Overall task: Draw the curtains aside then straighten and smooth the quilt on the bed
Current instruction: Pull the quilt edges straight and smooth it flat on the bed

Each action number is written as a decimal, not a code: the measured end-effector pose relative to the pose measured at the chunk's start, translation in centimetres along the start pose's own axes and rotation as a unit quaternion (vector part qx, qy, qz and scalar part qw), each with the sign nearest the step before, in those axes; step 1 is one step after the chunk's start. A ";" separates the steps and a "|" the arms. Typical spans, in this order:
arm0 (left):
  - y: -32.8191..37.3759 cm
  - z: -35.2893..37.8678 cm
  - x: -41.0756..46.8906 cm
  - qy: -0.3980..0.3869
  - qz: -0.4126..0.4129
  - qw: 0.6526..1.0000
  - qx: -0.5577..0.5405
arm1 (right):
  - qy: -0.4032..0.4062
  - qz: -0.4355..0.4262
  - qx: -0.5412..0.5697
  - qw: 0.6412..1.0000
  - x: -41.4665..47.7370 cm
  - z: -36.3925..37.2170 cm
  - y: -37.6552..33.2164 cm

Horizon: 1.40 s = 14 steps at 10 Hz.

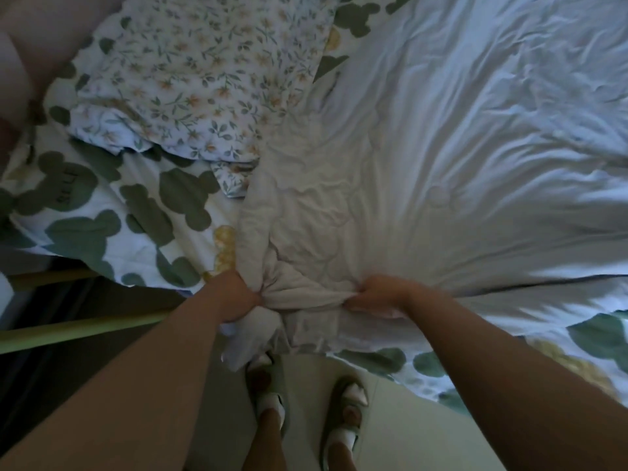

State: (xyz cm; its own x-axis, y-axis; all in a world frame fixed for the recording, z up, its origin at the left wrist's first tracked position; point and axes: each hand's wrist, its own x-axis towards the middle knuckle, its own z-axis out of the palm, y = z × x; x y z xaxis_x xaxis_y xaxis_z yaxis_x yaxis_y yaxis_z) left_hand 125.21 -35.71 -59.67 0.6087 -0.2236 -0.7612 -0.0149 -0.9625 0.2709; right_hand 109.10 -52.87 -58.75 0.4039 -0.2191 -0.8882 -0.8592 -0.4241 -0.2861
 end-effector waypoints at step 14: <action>-10.8 -15.8 14.1 0.361 -0.231 0.799 -0.421 | 0.129 -0.281 -0.077 0.948 12.1 3.9 -29.6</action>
State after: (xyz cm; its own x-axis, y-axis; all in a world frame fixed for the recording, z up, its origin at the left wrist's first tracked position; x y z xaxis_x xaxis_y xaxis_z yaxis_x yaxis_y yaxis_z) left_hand 146.49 -26.01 -64.00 0.6985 0.5660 -0.4378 0.6980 -0.4039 0.5913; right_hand 138.18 -39.55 -62.43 0.8643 -0.1198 -0.4884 -0.4380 -0.6567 -0.6140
